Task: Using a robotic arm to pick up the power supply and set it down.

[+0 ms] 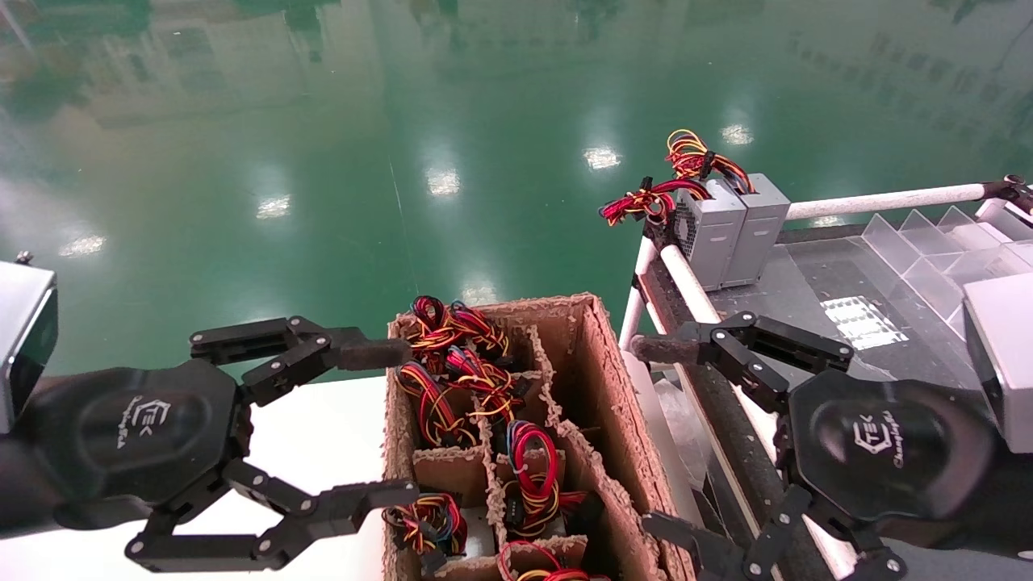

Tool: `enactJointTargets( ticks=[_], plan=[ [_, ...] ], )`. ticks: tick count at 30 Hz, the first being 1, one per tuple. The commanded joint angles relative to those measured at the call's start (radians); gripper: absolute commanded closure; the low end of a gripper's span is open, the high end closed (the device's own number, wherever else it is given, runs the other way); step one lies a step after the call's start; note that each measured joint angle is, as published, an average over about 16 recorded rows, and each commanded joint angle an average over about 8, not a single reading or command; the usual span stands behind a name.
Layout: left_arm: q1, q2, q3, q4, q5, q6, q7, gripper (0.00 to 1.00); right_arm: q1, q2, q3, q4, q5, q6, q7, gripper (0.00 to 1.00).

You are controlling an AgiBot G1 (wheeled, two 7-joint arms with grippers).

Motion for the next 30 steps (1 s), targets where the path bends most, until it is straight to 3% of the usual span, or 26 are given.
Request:
enactJointTargets(
  ticks=[1, 28, 30],
  plan=[
    [0.0, 0.0, 0.0, 0.0, 0.0, 0.0, 0.0, 1.0, 0.0, 0.0, 0.0, 0.0, 0.0, 0.0, 0.0, 0.0],
    [0.0, 0.0, 0.0, 0.0, 0.0, 0.0, 0.0, 1.0, 0.0, 0.0, 0.0, 0.0, 0.0, 0.0, 0.0, 0.0],
    [0.0, 0.0, 0.0, 0.0, 0.0, 0.0, 0.0, 0.75, 0.0, 0.0, 0.0, 0.0, 0.0, 0.0, 0.0, 0.0]
  ],
)
